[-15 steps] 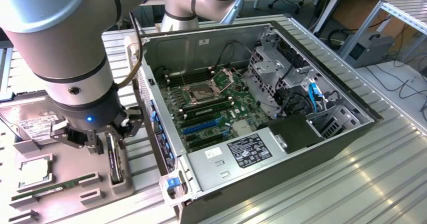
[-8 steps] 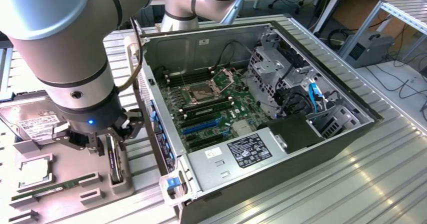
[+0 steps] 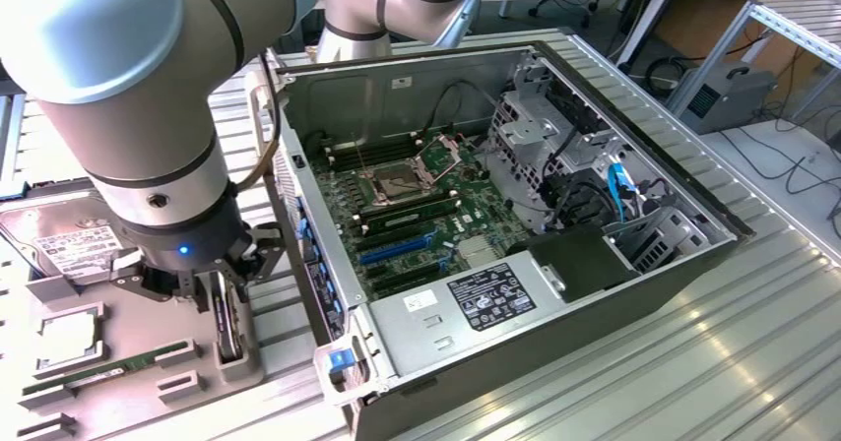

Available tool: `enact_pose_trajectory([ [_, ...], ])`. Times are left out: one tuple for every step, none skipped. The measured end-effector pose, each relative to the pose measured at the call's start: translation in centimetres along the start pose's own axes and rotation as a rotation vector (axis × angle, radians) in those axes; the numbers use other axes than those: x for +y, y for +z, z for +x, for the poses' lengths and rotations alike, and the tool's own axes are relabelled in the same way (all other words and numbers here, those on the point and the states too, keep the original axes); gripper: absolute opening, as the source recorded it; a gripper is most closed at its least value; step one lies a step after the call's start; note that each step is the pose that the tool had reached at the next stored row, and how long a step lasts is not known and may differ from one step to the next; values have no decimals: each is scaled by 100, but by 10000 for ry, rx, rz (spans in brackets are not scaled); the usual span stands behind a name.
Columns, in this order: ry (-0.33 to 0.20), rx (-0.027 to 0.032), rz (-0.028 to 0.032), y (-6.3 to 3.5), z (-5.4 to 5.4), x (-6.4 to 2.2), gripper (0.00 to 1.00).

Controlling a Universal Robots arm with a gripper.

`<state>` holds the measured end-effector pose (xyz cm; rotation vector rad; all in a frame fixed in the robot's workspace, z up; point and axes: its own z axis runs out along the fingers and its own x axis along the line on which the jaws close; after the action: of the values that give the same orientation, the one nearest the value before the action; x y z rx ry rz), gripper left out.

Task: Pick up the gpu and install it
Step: 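Pick up the gpu and move the gpu toward the slot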

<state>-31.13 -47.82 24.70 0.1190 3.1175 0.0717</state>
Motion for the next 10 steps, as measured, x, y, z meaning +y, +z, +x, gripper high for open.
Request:
enact_pose_trajectory([
  [-1,0,-1,2,1,20,44],
  [-1,-1,-1,4,2,33,44],
  [-1,0,-1,5,3,43,44],
  [-1,0,-1,7,4,51,44],
  [-2,-1,-3,12,4,59,44],
  [-2,0,-3,18,4,63,44],
  [-1,3,0,27,5,65,44],
  [-1,4,0,36,5,66,44],
  [-1,6,0,44,6,66,44],
  [-1,7,1,47,6,66,44],
])
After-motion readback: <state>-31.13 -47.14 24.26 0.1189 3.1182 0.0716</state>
